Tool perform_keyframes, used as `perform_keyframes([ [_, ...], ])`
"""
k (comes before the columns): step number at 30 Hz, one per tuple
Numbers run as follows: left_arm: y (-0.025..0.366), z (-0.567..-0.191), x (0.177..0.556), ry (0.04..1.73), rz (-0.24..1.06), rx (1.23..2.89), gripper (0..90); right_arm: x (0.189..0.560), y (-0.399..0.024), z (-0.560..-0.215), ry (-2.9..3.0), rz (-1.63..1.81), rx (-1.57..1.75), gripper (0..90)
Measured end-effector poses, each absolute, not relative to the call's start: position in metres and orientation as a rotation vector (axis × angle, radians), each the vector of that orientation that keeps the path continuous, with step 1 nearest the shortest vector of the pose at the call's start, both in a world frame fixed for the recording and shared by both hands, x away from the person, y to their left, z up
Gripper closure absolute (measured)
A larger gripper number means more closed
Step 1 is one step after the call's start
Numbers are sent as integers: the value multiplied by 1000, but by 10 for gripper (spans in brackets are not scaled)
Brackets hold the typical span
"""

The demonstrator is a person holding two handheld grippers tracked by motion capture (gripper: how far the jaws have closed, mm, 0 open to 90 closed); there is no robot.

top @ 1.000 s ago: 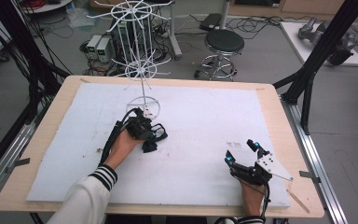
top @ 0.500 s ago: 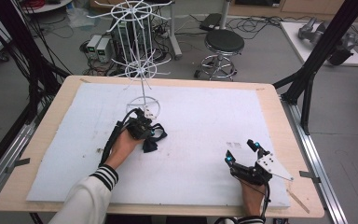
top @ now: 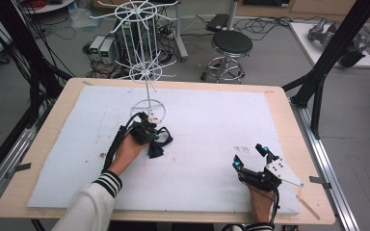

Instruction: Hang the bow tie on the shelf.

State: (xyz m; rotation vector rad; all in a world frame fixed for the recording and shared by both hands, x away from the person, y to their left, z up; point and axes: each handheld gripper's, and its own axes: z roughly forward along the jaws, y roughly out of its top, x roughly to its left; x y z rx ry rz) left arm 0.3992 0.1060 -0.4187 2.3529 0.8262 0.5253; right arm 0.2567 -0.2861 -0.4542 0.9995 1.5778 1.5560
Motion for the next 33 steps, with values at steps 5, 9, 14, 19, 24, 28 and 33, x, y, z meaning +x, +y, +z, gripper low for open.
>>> perform_keyframes([
  [5,111,-415,394,820,524,2279,874,257,-286,-454,1578,1554,998,89],
  [9,117,-410,388,795,525,2218,873,257,-286,-454,1579,1552,994,89],
  [14,123,-403,379,763,518,2144,873,257,-286,-454,1578,1551,993,89],
  [19,129,-397,373,739,516,2095,873,257,-286,-454,1579,1548,991,89],
  [24,142,-389,364,731,511,2015,873,257,-286,-454,1579,1547,989,89],
  [28,152,-387,359,735,509,1982,873,257,-286,-454,1577,1548,989,89],
  [33,166,-385,355,731,509,1933,873,257,-286,-454,1577,1547,989,89],
])
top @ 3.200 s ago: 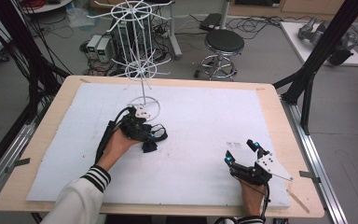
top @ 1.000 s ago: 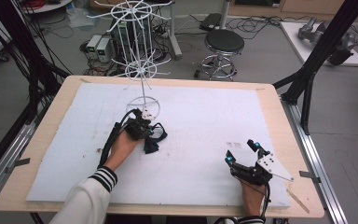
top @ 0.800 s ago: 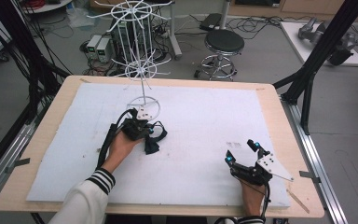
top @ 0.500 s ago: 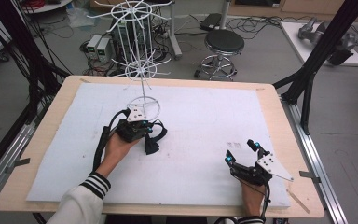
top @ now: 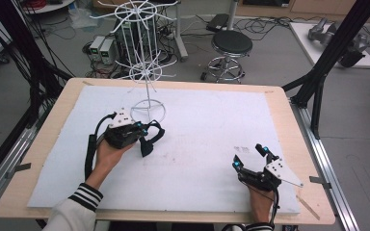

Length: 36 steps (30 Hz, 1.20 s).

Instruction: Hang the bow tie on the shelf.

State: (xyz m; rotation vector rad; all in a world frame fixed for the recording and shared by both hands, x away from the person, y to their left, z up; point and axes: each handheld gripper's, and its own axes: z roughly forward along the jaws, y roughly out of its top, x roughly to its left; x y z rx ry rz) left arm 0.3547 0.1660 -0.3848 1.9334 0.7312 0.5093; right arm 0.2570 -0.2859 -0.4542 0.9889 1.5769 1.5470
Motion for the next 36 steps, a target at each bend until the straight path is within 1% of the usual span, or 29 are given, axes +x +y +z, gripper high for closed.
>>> perform_keyframes([
  [8,185,-374,346,716,504,1833,873,257,-286,-454,1576,1545,988,89],
  [15,199,-367,340,707,518,1792,873,256,-285,-454,1575,1545,987,89],
  [22,219,-351,335,699,541,1725,873,256,-285,-454,1577,1547,990,89],
  [36,228,-319,333,681,593,1638,873,256,-286,-454,1572,1547,984,89],
])
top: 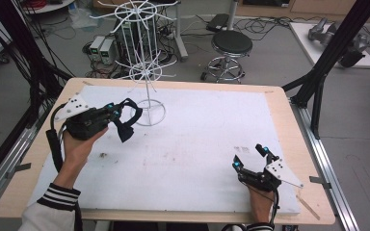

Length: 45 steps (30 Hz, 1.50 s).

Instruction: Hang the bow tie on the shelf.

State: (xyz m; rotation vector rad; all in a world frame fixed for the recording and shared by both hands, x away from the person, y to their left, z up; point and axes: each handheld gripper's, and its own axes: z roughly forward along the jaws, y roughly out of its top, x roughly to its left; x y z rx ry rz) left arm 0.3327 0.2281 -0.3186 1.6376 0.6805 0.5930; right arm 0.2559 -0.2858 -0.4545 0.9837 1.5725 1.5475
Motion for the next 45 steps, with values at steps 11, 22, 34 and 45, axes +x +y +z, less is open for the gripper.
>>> perform_keyframes([
  [11,228,-302,342,685,624,1595,873,256,-286,-455,1573,1554,988,89],
  [22,232,-304,370,761,633,1576,873,256,-286,-455,1570,1556,988,89],
  [34,227,-312,381,815,630,1589,873,255,-286,-455,1569,1559,993,89],
  [45,219,-321,386,831,647,1619,873,255,-286,-455,1571,1557,992,89],
])
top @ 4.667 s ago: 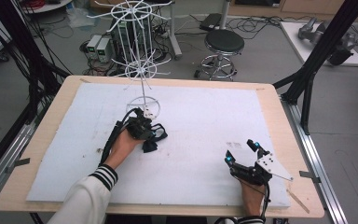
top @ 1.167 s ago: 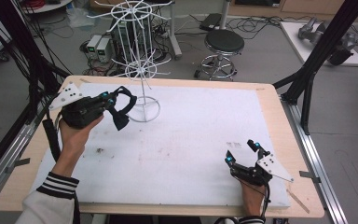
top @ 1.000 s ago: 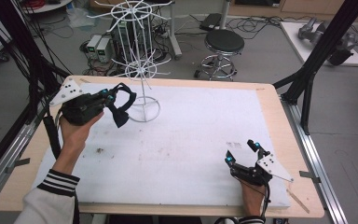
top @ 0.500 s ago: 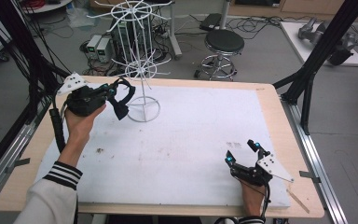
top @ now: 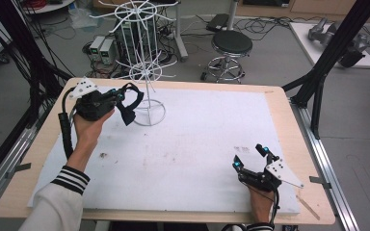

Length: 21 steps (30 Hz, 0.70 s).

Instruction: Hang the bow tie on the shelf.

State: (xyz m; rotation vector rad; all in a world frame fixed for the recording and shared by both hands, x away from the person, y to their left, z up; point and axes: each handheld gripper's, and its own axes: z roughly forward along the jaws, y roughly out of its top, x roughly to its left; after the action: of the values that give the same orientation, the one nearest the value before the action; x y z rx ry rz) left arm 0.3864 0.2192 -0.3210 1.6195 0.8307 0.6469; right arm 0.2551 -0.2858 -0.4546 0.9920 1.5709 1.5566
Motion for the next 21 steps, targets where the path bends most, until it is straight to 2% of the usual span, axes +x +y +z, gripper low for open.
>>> perform_keyframes([
  [18,208,-331,390,838,653,1669,866,255,-286,-455,1570,1558,992,89],
  [20,207,-332,390,831,652,1684,835,255,-286,-455,1570,1558,992,89],
  [21,207,-332,390,831,652,1684,773,255,-286,-455,1570,1558,992,89],
])
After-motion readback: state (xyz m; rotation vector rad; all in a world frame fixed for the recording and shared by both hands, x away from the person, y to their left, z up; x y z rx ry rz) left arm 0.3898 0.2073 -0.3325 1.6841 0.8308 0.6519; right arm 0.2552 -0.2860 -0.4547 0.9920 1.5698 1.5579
